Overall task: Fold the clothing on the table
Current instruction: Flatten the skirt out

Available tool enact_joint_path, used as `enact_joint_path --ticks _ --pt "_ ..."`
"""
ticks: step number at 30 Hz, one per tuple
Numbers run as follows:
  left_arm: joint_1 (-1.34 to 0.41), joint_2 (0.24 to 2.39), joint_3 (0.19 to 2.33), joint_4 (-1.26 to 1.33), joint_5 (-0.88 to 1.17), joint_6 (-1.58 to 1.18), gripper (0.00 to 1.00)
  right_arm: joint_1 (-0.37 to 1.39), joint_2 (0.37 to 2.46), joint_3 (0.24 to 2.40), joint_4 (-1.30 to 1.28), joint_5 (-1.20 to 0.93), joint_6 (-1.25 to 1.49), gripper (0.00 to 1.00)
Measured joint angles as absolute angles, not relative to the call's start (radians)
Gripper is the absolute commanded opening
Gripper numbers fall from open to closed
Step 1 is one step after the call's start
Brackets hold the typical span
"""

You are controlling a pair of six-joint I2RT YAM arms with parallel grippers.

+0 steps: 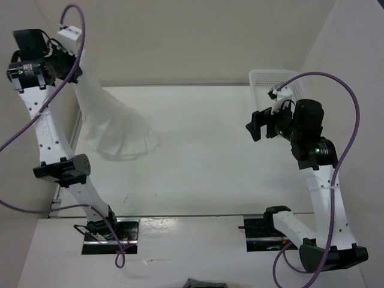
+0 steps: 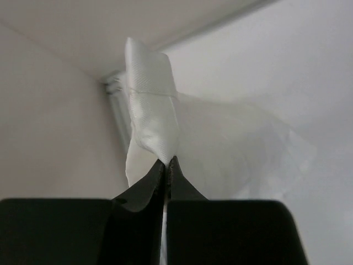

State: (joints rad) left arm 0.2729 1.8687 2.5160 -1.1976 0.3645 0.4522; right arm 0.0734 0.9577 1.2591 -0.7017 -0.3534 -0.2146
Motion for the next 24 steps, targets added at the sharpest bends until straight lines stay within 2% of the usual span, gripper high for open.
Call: enact_joint_path --ticks 2,5,14,20,24 --pt "0.292 1.844 2.618 -1.210 0.310 0.431 0.00 0.073 0.941 1.250 -0.701 -0.359 -0.215 0.99" --pt "0.256 1.799 2.646 -1.235 0.230 0.407 0.00 0.073 0.910 1.230 -0.702 -0.365 -0.215 0.99" --pt "-0.068 1.832 2.539 -1.300 0.206 0.305 0.00 0.072 0.820 1.208 -0.704 -0.371 -0.215 0.99" --pt "-0.389 1.839 2.393 -1.280 0.214 0.268 0.00 0.072 0.782 1.182 -0.715 -0.362 -0.215 0.99" --pt "-0.470 1.801 2.168 -1.168 0.276 0.227 0.01 0.072 0.773 1.170 -0.723 -0.353 -0.215 0.99"
